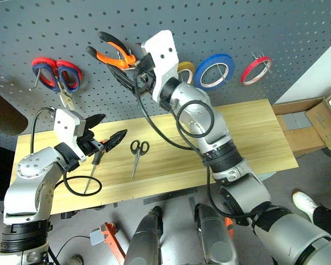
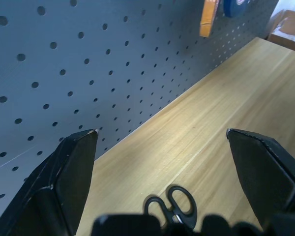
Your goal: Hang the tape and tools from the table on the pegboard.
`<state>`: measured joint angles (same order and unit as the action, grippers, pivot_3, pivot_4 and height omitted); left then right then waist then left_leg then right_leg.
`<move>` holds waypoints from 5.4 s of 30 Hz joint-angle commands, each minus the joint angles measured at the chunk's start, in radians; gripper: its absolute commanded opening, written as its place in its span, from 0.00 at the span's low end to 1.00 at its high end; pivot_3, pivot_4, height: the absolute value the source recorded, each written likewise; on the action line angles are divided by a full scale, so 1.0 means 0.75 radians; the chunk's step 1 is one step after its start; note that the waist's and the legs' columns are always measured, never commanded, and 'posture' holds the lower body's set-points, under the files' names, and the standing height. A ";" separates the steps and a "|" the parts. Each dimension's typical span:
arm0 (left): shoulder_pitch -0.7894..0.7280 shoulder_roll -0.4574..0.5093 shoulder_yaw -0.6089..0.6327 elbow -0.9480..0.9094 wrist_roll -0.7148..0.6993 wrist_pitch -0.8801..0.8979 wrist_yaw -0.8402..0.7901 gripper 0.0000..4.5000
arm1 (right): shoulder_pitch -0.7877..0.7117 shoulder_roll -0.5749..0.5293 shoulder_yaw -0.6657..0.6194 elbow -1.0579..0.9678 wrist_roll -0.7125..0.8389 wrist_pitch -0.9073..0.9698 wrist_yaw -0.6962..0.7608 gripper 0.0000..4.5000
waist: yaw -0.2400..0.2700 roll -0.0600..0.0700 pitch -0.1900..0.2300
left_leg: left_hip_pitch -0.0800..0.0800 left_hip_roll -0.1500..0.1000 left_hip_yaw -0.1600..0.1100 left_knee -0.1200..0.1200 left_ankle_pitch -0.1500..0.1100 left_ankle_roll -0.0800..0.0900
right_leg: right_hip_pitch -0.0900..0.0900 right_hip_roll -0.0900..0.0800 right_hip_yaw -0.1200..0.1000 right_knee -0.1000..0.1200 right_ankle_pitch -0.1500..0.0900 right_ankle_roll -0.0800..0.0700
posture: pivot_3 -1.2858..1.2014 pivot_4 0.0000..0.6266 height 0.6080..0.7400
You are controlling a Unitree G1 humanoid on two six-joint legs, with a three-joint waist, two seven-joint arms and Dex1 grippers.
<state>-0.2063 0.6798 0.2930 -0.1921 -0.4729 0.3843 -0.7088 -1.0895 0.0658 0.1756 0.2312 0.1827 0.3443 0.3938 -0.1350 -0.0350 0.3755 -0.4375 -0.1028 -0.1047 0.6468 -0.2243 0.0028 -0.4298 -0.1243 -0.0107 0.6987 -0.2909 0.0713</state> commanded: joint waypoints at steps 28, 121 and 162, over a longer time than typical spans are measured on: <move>0.054 -0.181 -0.482 -0.012 0.344 0.642 0.488 1.00 | 0.741 -1.034 -0.059 -1.171 0.678 0.846 0.593 0.98 | 0.047 -0.002 0.001 | 0.002 0.008 0.009 0.003 -0.004 0.006 | 0.003 0.002 -0.001 -0.002 0.003 -0.003 | 0.45 0.63 1.00; 0.202 -0.309 0.263 -0.695 0.171 0.038 0.631 0.03 | 0.325 -0.874 -0.095 -0.529 0.378 0.065 0.979 1.00 | 0.127 -0.013 -0.008 | 0.004 0.009 0.006 -0.001 -0.003 0.002 | 0.012 0.003 -0.009 -0.024 0.008 -0.001 | 0.50 0.43 1.00; 0.053 -0.260 0.151 -0.238 0.231 -0.022 0.554 0.48 | 0.342 -0.829 -0.087 -0.560 0.334 0.054 0.953 1.00 | 0.133 -0.022 -0.080 | 0.004 0.010 0.006 0.004 -0.002 0.000 | 0.012 0.005 -0.008 -0.022 0.012 -0.002 | 0.49 0.41 1.00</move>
<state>-0.1702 0.4685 0.3972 -0.3471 -0.2931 0.3838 -0.2874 -0.8360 -0.5513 0.1222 -0.1419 0.4185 0.3825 1.1101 -0.0355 -0.0519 0.3159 -0.4343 -0.0952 -0.1006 0.6499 -0.2261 0.0030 -0.4204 -0.1204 -0.0171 0.6822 -0.2821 0.0696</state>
